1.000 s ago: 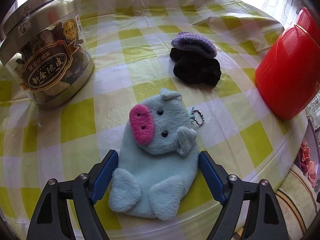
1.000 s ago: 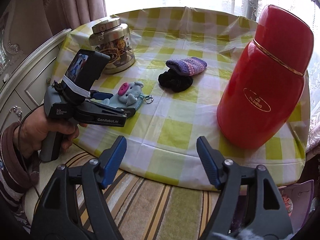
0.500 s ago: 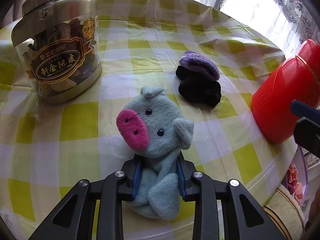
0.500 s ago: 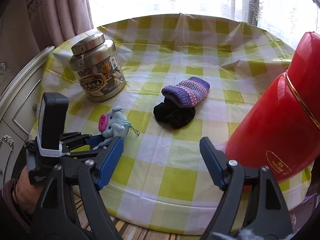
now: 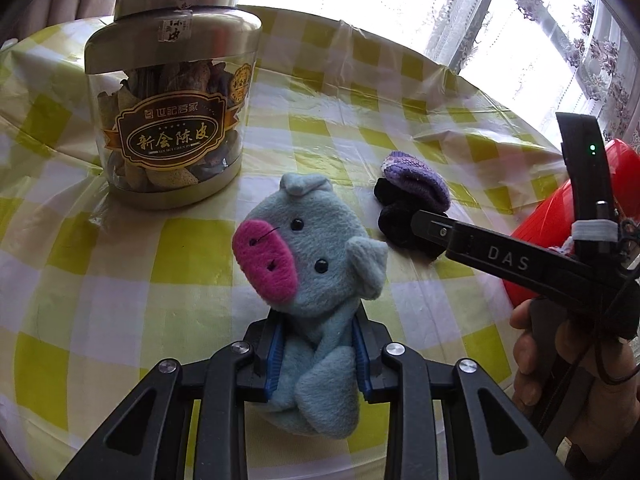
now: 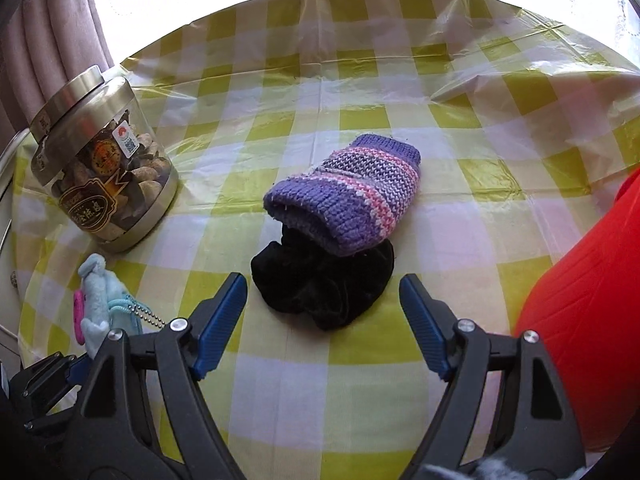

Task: Organize soft objects
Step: 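Grasp the blue elephant pouch with the left tool while the right tool grasps the black glove, then carry the blue pouch to the box with the left tool while the right tool carries the black glove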

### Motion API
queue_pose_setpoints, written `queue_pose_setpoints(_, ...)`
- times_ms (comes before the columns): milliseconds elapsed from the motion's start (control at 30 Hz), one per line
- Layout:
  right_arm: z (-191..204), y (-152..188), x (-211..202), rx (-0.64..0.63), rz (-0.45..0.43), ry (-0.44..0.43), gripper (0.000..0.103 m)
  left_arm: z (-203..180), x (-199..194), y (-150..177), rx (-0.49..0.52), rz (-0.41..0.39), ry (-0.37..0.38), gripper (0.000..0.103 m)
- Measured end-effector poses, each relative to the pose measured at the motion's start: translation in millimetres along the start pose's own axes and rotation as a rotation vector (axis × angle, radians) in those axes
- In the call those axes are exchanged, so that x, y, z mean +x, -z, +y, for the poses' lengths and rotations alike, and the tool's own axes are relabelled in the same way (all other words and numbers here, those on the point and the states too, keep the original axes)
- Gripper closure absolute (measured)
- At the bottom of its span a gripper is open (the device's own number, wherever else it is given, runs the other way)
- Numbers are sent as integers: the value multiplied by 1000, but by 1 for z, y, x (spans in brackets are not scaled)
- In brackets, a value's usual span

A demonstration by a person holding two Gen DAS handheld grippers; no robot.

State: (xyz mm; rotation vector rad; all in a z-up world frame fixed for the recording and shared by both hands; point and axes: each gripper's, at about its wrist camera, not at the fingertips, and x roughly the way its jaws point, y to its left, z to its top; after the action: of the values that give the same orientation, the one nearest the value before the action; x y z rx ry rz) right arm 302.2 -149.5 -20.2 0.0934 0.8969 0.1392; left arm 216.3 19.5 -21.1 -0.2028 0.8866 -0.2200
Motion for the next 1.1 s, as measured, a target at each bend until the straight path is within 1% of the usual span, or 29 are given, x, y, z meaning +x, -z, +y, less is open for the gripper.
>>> queue_pose_setpoints(133,-1,-9,20,3,12,6,23,4,1,0,-17,-3,13,73)
queue_pose_setpoints(200,-1,-11,26,0,17,-1,40,4,0,0,-17,-8,17,73)
queue_pose_setpoints(233,-1,-11,27,-7,15,1,53,4,0,0,-16,-12,18,73)
queue_pose_setpoints(267,0,-11,27,-10,10,-16,68,4,-2,1,-16,-16,20,73)
queue_pose_setpoints(300,0,-11,26,-9,15,-48,72,4,-2,1,-18,-19,22,73)
queue_pose_setpoints(333,2,-11,25,-16,13,-62,76,5,-2,1,-21,-20,26,73)
queue_pose_setpoints(367,5,-10,23,-32,8,-70,79,6,-2,1,-25,-21,30,73)
queue_pose_setpoints(567,17,10,1,-74,13,-178,81,15,-9,4,-55,-36,45,73)
queue_pose_setpoints(700,29,26,-22,-120,22,-251,81,20,-12,5,-78,-44,52,73)
queue_pose_setpoints(767,32,32,-36,-124,11,-278,81,21,-13,4,-84,-48,51,73)
queue_pose_setpoints(933,31,42,-66,-122,-6,-295,81,24,-18,6,-97,-60,48,73)
queue_pose_setpoints(1100,27,56,-90,-137,-18,-265,81,24,-21,6,-100,-78,46,73)
